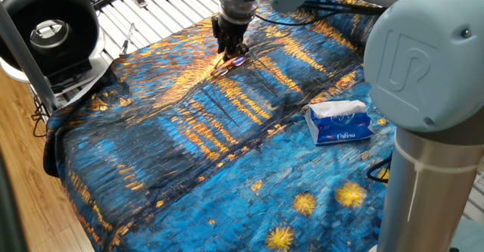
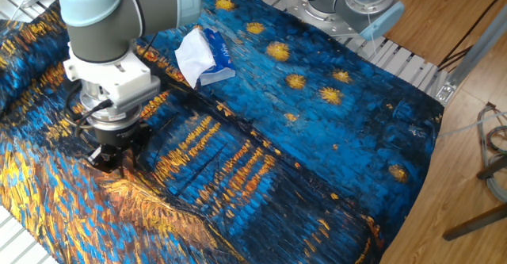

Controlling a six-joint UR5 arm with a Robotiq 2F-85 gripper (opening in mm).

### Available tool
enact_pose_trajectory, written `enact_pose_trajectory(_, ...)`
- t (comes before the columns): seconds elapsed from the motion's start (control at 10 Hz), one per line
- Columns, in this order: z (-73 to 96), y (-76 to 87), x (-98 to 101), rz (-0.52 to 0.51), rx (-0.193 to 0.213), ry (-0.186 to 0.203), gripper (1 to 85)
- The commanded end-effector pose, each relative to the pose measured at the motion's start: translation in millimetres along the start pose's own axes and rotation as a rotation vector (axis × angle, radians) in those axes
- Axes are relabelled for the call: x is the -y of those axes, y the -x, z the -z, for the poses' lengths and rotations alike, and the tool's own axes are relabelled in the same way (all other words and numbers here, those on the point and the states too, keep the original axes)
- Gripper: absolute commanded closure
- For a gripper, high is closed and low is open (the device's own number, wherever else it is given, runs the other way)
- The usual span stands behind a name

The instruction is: Unfold the leg of the glasses (with one hand)

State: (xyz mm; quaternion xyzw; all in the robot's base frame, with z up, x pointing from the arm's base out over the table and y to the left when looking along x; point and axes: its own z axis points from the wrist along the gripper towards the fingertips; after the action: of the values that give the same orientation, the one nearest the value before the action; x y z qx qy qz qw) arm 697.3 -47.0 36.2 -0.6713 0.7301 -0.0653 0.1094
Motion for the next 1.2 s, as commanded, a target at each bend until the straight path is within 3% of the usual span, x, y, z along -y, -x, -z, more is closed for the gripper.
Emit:
enact_pose_trajectory(0.0, 2.0, -1.8, 1.3, -0.059, 0.008, -0.004, 63.7)
enact_pose_trajectory(0.1, 2.0, -3.5, 1.3, -0.076, 0.004, -0.006, 71.3)
enact_pose_trajectory(0.5, 5.7, -11.0, 2.0, -0.174, -0.012, -0.021, 84.7)
enact_pose_trajectory(0.9, 23.8, -29.0, 3.4, -0.285, -0.07, -0.033, 84.7)
enact_pose_trajectory(1.1, 34.2, -28.8, 6.2, -0.342, -0.054, -0.038, 84.7)
